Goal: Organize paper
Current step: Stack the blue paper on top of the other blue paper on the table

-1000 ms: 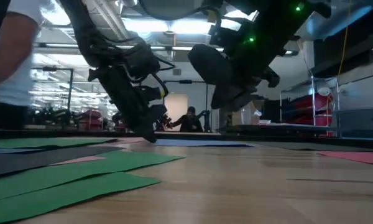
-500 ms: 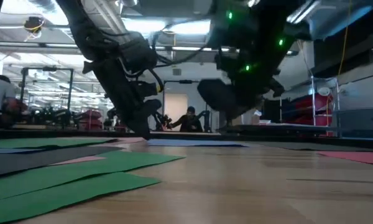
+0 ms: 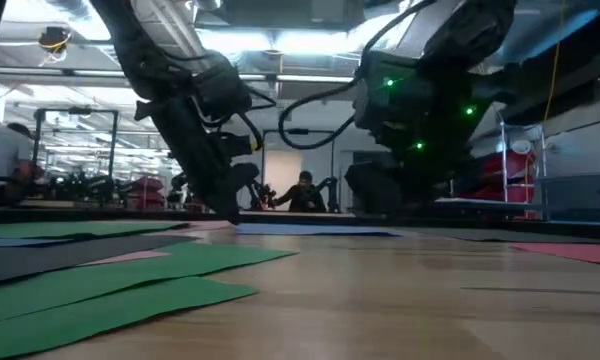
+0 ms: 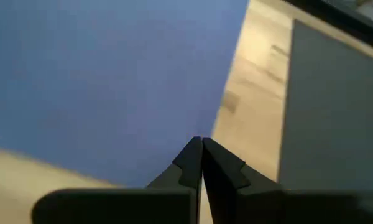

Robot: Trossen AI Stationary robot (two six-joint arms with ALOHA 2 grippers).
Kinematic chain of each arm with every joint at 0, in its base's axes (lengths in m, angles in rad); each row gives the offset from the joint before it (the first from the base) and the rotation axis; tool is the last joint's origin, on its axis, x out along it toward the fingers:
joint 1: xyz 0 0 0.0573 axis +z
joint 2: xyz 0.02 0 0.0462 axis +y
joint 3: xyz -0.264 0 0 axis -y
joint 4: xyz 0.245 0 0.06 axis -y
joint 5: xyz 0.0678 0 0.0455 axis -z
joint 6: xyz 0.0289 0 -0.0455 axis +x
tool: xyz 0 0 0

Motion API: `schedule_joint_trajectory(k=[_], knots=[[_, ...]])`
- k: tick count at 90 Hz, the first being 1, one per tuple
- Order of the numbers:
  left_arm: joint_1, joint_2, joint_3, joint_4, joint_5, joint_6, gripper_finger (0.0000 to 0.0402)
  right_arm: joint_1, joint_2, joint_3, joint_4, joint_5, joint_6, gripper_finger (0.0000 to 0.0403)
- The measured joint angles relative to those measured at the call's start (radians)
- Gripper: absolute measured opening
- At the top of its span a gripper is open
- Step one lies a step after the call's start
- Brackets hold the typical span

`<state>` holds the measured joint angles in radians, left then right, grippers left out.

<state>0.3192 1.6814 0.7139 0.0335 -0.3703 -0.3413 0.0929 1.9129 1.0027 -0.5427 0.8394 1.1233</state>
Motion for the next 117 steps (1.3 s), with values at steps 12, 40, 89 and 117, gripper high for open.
schedule_joint_trajectory(k=[12,40,89,117], knots=[[0.034,0.0,0.0,0.0,-0.023,-0.017,0.0,-0.031,0.004,-0.015,0.001,0.031,0.04,0.0],[0.092,0.0,-0.003,0.012,-0.033,-0.024,0.0,-0.076,0.004,-0.103,0.195,-0.035,-0.002,0.0],[0.266,0.001,-0.003,0.082,0.042,-0.02,0.0,-0.074,0.003,-0.112,0.241,-0.049,-0.029,0.0],[0.327,0.116,0.02,0.13,0.158,-0.086,0.0,-0.081,0.003,-0.112,0.243,-0.047,-0.029,0.0]])
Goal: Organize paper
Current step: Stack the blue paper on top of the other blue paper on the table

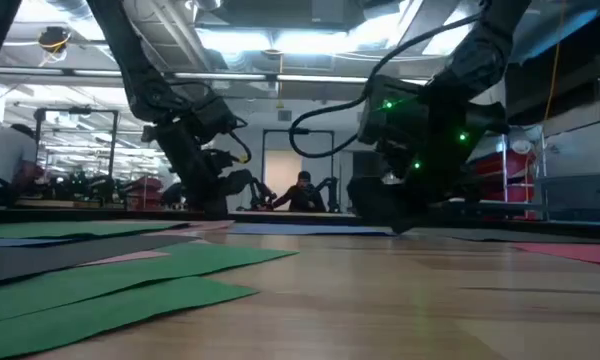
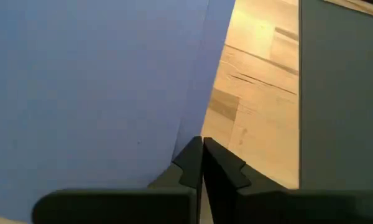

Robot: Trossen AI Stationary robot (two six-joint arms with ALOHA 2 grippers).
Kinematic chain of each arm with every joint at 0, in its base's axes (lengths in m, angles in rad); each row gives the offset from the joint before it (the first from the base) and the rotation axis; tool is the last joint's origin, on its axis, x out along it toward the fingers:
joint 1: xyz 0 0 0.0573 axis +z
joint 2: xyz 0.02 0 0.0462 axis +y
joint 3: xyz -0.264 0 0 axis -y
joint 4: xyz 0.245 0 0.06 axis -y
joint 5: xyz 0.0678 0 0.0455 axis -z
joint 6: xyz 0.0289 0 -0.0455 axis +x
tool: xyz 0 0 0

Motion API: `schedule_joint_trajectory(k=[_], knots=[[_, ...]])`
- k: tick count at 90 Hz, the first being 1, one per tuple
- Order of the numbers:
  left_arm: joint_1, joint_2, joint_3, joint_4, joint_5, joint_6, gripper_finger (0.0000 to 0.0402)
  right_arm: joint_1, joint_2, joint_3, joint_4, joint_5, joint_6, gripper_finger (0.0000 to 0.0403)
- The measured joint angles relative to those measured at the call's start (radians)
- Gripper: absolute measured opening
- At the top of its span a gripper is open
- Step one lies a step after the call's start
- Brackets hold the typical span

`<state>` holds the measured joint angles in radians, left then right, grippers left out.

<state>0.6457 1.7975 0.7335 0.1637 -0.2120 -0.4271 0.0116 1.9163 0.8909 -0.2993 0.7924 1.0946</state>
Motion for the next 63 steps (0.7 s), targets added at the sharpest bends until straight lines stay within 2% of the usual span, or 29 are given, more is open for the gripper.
schedule_joint_trajectory(k=[32,50,63], knots=[[-0.018,0.026,0.048,0.003,0.006,0.002,0.0,-0.001,0.0,-0.001,0.021,-0.01,-0.006,0.0],[-0.018,0.027,0.049,0.006,0.01,0.009,0.0,-0.001,0.0,-0.001,0.152,-0.07,-0.123,0.0],[-0.018,0.027,0.049,-0.001,0.011,0.018,0.0,0.003,0.0,-0.001,0.146,-0.072,-0.132,0.0]])
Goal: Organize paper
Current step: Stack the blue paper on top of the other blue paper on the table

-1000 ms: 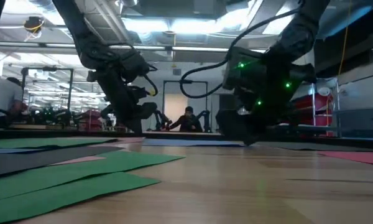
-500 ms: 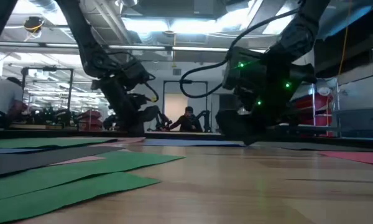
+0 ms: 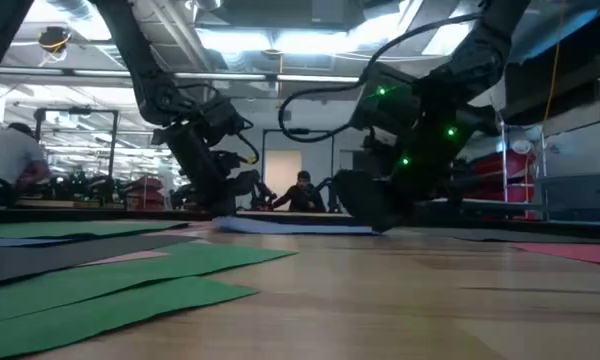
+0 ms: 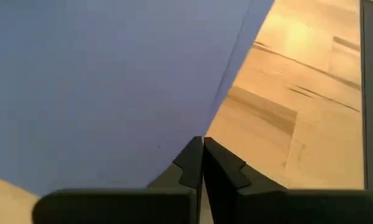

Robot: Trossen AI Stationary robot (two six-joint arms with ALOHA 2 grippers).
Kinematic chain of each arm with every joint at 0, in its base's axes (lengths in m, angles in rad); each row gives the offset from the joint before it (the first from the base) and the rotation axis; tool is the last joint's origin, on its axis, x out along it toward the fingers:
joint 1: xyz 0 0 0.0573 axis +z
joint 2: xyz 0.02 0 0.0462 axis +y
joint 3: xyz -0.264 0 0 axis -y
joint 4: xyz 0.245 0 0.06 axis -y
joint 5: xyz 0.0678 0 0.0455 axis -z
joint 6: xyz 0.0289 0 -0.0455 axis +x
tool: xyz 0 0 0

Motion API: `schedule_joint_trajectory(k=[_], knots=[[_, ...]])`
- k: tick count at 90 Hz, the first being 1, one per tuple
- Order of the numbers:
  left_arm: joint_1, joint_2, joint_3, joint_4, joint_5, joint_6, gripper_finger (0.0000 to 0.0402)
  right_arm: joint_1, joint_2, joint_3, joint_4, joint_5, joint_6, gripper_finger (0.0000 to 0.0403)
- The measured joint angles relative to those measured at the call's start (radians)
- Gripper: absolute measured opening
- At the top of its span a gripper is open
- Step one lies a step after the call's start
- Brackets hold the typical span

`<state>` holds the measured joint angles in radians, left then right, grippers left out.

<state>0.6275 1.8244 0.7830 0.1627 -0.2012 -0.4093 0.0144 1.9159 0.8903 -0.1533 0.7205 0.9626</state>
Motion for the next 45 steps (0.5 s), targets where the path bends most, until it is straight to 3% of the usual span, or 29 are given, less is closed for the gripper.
schedule_joint_trajectory(k=[24,45], knots=[[0.0,0.0,0.001,-0.016,0.002,0.025,0.0,0.028,-0.029,0.001,-0.096,0.09,0.082,0.0],[-0.002,0.0,0.0,-0.015,0.002,0.031,0.0,-0.026,-0.018,-0.002,-0.12,0.07,0.088,0.0]])
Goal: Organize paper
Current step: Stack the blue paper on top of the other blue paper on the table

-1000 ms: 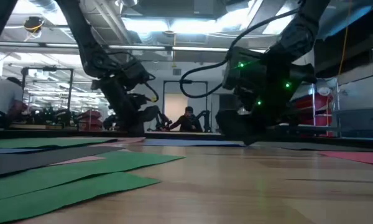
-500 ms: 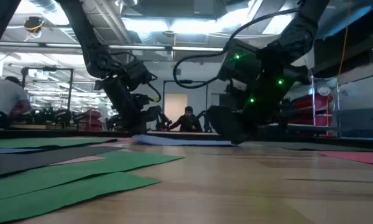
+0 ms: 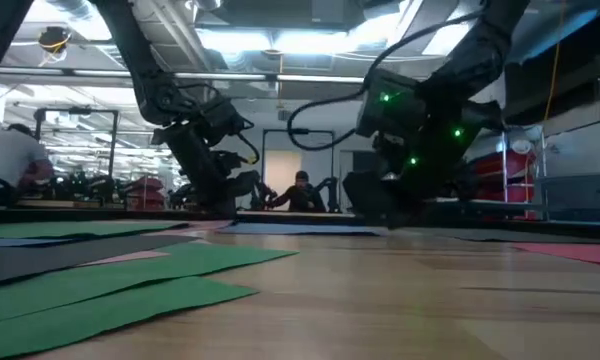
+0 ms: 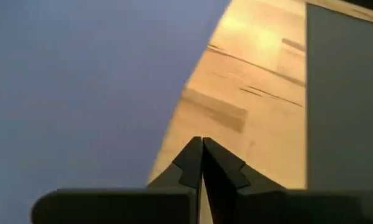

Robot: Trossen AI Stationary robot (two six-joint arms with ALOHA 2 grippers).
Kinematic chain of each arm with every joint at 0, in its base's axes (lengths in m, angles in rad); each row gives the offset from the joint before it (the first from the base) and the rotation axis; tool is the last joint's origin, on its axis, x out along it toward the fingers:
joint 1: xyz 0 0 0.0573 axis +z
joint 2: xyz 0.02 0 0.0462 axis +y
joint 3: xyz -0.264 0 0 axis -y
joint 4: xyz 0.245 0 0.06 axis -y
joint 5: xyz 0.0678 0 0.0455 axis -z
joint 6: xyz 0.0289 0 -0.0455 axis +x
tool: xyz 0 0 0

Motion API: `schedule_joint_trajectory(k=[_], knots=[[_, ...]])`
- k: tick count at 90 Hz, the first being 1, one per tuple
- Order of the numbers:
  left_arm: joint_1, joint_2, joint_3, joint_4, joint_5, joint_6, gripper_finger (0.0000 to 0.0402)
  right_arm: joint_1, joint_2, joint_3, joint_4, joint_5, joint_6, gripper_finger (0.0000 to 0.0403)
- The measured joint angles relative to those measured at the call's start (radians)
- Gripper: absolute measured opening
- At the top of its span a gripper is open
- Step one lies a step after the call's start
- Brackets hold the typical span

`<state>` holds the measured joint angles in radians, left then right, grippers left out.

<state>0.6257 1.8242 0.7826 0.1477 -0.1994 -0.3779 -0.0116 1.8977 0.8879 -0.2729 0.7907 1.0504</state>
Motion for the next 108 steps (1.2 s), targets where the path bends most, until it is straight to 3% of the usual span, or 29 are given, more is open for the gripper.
schedule_joint_trajectory(k=[48,73,108], knots=[[0.039,-0.023,0.001,-0.01,-0.053,0.011,0.0,-0.037,0.0,0.0,0.015,0.0,-0.004,0.0],[0.04,-0.022,0.011,-0.013,-0.021,-0.007,0.0,-0.077,0.002,0.0,0.137,-0.132,-0.115,0.0],[0.041,-0.022,0.011,-0.002,0.028,-0.005,0.0,-0.076,0.003,0.002,0.177,-0.19,-0.15,0.0]])
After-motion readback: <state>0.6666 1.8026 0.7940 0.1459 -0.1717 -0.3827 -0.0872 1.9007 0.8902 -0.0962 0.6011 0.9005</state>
